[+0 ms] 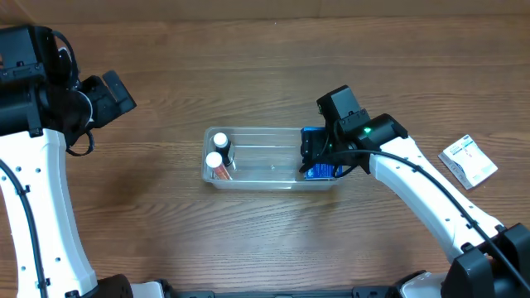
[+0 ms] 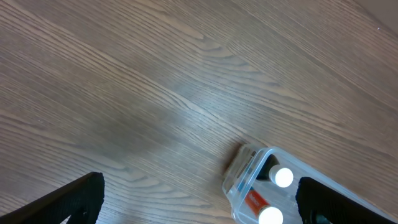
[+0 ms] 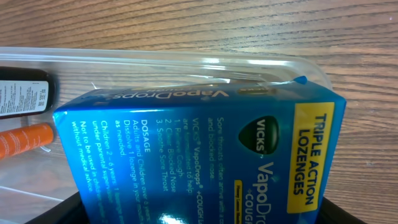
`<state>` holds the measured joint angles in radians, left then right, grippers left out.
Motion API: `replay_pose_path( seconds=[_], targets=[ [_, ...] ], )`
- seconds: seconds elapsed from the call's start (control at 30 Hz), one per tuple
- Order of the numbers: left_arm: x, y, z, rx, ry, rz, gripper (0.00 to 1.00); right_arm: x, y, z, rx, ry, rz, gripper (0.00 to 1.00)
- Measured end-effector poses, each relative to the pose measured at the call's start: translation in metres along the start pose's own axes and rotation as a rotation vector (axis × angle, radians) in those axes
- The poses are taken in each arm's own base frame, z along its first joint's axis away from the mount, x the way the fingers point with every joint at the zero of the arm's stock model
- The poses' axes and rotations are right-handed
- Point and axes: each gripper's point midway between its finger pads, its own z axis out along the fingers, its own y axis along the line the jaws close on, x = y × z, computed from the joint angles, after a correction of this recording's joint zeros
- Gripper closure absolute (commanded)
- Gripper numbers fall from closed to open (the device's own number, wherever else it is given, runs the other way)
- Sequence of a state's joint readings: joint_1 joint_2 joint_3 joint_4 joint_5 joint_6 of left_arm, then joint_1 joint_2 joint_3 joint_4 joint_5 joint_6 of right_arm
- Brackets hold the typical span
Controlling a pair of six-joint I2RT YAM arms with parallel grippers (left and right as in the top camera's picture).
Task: Pack container
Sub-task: 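Lower the blue box into the container's right end and release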
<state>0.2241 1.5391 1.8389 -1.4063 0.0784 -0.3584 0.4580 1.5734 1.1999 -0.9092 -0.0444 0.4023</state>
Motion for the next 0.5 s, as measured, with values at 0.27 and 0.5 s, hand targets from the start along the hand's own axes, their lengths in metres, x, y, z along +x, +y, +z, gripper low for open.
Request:
replay_pose_path(
  seconds=[0.27,0.5],
  targets=[
    [0.0,0.0,0.0,0.0,0.0,0.0,0.0,0.0,0.0,0.001,0.002,0.004,-0.01,0.09],
    [0.0,0.0,0.0,-0.001,0.001,0.001,0.0,-0.01,-0.025,-0.015,0.12,-0.017,0.018,0.01]
  ],
)
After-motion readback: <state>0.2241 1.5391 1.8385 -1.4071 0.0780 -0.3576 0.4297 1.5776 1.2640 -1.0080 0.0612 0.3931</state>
